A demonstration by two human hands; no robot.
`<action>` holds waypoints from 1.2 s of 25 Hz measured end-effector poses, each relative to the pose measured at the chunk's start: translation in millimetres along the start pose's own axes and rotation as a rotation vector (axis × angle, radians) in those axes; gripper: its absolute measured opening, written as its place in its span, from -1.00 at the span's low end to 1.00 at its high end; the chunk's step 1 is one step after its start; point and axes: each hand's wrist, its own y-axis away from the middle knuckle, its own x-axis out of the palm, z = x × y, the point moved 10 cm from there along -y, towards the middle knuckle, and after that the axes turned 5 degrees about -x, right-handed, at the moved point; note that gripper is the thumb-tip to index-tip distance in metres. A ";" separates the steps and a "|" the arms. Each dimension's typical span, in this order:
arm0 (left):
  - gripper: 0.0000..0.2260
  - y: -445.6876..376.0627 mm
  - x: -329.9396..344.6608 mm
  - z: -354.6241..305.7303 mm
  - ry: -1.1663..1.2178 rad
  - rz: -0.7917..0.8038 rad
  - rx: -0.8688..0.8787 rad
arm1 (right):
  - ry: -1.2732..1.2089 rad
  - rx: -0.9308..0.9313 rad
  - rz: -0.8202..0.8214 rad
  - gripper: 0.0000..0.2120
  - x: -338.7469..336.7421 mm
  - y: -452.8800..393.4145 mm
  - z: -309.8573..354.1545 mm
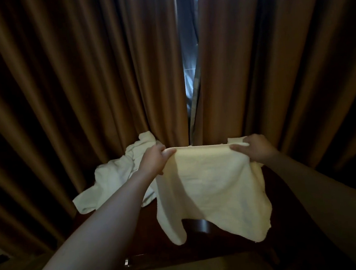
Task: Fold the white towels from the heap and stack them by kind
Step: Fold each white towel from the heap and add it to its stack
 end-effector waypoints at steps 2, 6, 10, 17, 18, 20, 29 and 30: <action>-0.63 -1.8 0.8 5.4 0.017 -0.007 -0.007 | -0.163 0.071 -0.014 -0.54 -4.0 10.1 -8.2; -0.63 3.8 -0.4 11.5 0.065 -0.080 0.000 | -0.339 0.118 0.091 -0.71 3.5 25.9 -9.3; -0.77 11.6 -0.1 13.2 0.046 -0.147 0.016 | -0.541 0.197 0.204 -0.79 17.1 31.9 -12.8; -0.80 11.3 -7.3 26.0 -0.035 -0.271 -0.024 | 0.284 -0.014 0.287 -0.54 21.5 27.3 -8.8; -0.80 11.1 -8.0 26.7 -0.048 -0.281 -0.031 | 0.361 0.001 0.300 -0.51 21.4 28.2 -11.3; -0.79 11.0 -9.4 27.2 -0.079 -0.298 -0.039 | 0.456 0.041 0.279 -0.51 15.8 28.0 -14.8; -0.78 7.0 -13.1 36.4 0.040 -0.297 -0.063 | -0.129 0.245 0.121 -0.75 11.3 13.4 -47.9; -0.78 8.5 -14.6 34.3 0.020 -0.308 -0.051 | -0.206 0.279 0.098 -0.78 12.2 15.9 -51.6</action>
